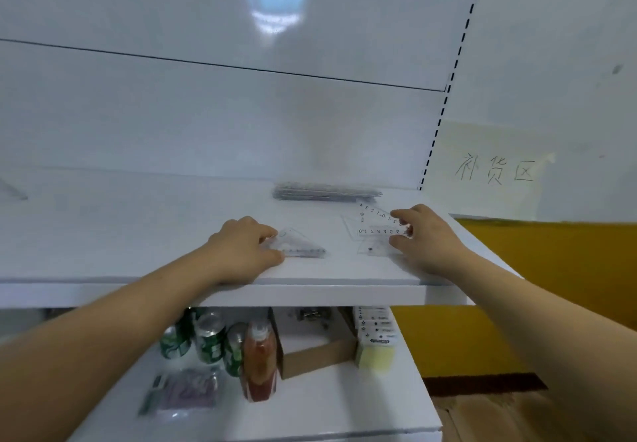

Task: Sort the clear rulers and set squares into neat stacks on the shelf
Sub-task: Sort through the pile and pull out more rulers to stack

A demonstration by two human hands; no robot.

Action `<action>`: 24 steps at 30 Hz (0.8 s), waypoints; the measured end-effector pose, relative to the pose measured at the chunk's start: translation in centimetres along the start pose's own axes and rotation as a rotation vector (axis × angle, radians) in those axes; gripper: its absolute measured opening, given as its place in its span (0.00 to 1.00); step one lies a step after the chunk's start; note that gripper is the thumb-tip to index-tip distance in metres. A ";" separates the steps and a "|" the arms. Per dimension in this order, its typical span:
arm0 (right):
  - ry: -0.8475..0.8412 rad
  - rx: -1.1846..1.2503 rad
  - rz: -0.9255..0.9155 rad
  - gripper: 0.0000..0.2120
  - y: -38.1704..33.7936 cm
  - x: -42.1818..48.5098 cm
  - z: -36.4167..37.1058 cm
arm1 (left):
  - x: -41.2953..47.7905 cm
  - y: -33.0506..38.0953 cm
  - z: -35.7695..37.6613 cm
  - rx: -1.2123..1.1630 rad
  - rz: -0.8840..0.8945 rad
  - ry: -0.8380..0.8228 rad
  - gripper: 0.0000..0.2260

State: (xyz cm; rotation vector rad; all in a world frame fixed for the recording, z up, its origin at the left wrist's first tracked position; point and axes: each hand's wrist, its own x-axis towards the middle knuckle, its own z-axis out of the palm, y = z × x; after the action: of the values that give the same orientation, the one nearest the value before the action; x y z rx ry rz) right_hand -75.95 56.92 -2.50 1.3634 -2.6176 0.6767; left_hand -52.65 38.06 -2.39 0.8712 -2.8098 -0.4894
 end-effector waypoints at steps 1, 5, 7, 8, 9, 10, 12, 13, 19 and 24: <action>-0.010 0.004 -0.011 0.25 0.2 -0.1 -0.1 | -0.2 0.3 0.0 0.011 -0.028 -0.004 0.26; -0.004 0.020 -0.045 0.22 0.9 -0.9 -0.4 | -0.5 1.3 0.1 -0.006 -0.094 0.034 0.14; 0.022 0.042 -0.061 0.18 1.0 -1.0 -0.7 | -0.7 1.7 0.2 -0.017 -0.124 0.027 0.17; 0.037 0.062 -0.066 0.17 1.0 -1.0 -0.9 | -0.7 1.8 0.3 -0.024 -0.133 0.028 0.17; 0.056 0.086 -0.069 0.16 0.9 -0.9 -1.0 | -0.7 1.7 0.4 -0.029 -0.141 0.035 0.20; 0.074 0.107 -0.070 0.16 0.9 -0.8 -1.2 | -0.7 1.7 0.5 -0.038 -0.142 0.052 0.22; 0.097 0.143 -0.069 0.15 1.0 -0.6 -1.4 | -0.6 1.4 0.8 -0.071 -0.124 0.095 0.23; 0.086 0.163 -0.064 0.16 1.1 -0.6 -1.5 | -0.7 1.3 0.9 -0.090 -0.115 0.112 0.22; -0.177 0.059 -0.079 0.26 2.0 -0.7 -2.3 | -0.6 0.6 1.6 -0.119 -0.073 0.192 0.18; -0.194 -0.005 -0.072 0.25 3.3 -0.8 -1.9 | -0.8 0.3 2.1 -0.166 -0.057 0.249 0.19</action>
State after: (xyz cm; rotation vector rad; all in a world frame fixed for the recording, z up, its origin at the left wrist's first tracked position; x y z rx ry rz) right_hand -78.31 60.03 -2.20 1.5879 -2.6964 0.5530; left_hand -52.69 39.29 -4.31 0.9102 -2.4870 -0.5700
